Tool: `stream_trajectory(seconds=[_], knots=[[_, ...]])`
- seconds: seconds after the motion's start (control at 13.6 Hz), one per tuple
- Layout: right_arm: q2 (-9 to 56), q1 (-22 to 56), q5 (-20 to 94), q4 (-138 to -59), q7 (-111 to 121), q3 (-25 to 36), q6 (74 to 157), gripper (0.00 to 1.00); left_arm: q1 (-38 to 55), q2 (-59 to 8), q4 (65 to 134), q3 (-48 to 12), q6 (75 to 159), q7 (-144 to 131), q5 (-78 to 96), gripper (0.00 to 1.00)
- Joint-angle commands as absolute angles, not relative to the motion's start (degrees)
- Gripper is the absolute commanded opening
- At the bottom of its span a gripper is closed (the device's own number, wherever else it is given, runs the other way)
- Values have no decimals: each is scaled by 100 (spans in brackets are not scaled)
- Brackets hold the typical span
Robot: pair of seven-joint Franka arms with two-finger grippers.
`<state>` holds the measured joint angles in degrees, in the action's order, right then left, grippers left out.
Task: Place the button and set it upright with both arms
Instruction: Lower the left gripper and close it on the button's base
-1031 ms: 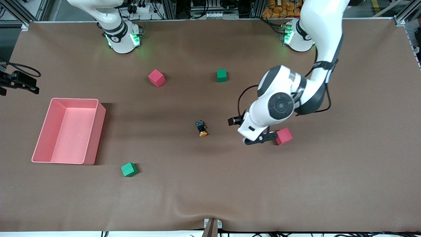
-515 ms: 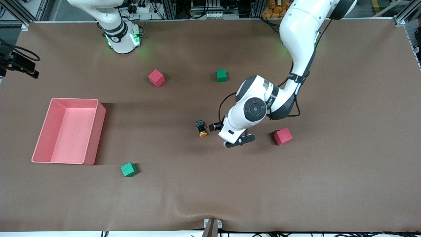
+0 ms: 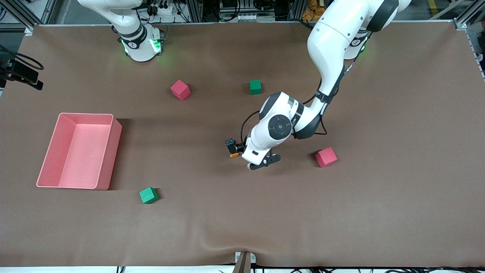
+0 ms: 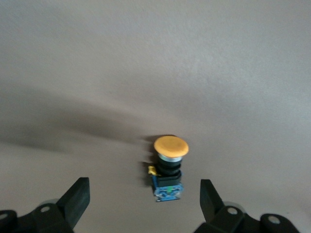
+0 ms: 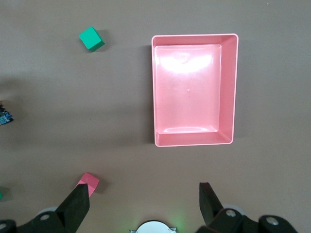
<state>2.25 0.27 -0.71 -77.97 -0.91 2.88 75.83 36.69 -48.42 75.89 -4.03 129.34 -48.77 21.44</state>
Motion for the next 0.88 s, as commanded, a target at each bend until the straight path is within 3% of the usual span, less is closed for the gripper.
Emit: stream_trajectory(seconds=[0.0, 0.44, 0.81], knots=[[176, -219, 367, -7875, -88, 307, 7716, 100, 3700, -5132, 7339, -457, 13200, -5001, 2434, 100], [167, -237, 369, -7875, -97, 308, 7760, 100, 3814, -5361, 7339, -448, 13623, -5063, 2865, 100], [167, -273, 378, -7875, -97, 308, 7857, 100, 3867, -5396, 7348, -448, 13685, -5062, 2865, 85]])
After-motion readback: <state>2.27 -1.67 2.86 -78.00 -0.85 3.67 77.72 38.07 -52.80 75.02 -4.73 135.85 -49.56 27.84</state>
